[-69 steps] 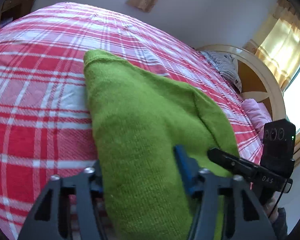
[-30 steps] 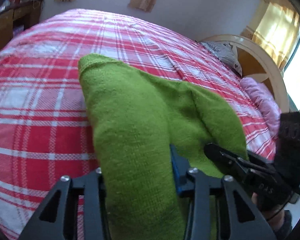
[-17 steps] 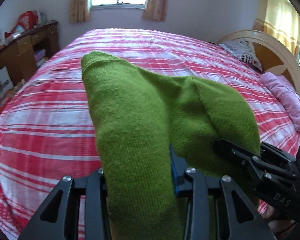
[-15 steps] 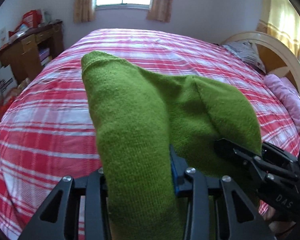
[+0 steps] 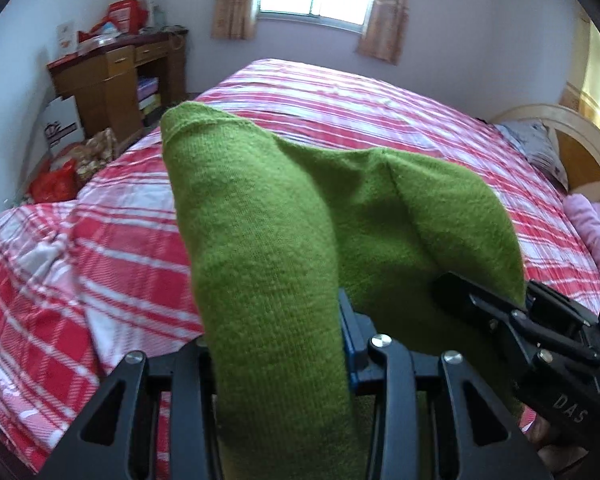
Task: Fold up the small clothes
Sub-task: 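Lift the folded sweater with both tools and carry it toward the bed corner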
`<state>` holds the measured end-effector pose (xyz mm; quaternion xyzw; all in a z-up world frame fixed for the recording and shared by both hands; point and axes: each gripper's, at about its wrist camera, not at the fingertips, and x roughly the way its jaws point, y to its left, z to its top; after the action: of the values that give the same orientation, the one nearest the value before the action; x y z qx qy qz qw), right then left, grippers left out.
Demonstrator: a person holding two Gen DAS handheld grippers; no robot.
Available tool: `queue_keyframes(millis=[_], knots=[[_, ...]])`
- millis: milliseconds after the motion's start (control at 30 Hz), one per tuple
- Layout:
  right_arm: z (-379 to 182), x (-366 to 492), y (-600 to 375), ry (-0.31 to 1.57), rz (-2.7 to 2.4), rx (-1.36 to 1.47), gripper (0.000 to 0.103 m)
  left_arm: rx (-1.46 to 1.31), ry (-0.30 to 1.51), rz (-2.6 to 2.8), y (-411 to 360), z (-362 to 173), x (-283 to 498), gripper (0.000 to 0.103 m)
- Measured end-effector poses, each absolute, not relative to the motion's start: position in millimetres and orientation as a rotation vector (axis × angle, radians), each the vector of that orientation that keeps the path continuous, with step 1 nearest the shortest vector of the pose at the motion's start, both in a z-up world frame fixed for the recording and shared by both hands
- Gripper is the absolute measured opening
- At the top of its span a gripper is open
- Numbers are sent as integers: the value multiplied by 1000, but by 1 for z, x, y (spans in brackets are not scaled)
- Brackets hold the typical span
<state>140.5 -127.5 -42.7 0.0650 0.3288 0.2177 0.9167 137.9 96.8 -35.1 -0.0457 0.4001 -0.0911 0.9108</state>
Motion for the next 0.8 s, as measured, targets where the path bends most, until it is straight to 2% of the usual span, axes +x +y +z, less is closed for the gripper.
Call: queue_keyframes(millis=[333,800], knots=[[-32,161,-53,648,562,57,31,-125,794,-72,150,-32,143,38],[-28,222,13,587,631,0,31,-81,750,29,201,-31,197,38]])
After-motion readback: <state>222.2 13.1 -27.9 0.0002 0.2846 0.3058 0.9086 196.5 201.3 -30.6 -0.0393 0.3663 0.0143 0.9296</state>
